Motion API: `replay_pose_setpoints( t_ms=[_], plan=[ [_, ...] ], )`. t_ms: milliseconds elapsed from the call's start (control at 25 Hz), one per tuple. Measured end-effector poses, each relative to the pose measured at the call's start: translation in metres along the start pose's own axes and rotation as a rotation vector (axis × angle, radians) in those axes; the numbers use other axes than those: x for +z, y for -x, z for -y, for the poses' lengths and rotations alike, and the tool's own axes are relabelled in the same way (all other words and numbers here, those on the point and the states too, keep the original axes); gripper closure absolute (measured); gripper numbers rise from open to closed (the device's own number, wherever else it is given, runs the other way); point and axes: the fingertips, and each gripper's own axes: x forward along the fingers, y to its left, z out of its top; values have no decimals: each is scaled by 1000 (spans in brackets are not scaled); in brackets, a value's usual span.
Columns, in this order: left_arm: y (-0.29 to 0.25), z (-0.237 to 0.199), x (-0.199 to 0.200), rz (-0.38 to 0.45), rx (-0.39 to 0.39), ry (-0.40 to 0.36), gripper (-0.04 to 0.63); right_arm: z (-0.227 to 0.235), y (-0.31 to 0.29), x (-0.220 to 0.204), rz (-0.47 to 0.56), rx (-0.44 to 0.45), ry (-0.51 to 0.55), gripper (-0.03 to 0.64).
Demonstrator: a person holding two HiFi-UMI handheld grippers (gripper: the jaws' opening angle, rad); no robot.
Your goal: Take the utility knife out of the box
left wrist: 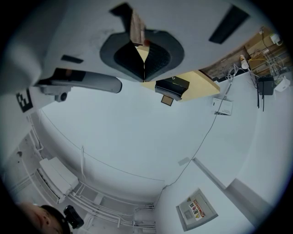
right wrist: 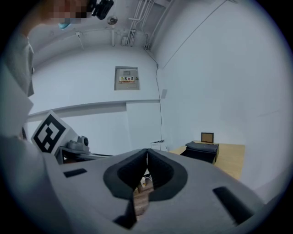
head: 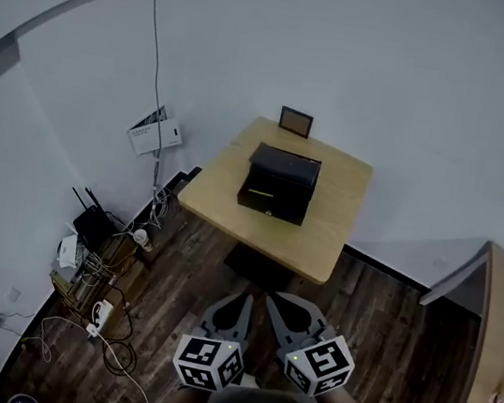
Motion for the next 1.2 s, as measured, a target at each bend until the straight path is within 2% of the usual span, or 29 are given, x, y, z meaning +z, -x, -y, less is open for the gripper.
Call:
replay_pose_setpoints(
  t_ms=[400,920,1200],
  plan=[
    [-38,-62,25,-13,-27,-8,592,18,-71,6,22,-41,-34,615],
    [-68,-106,35,-37,0,21,592,42,-116,5,0,-62,-78,615],
    [-102,-123,39,-45,11,23,592,77,-140,7,-6,-68,-63,615]
  ],
)
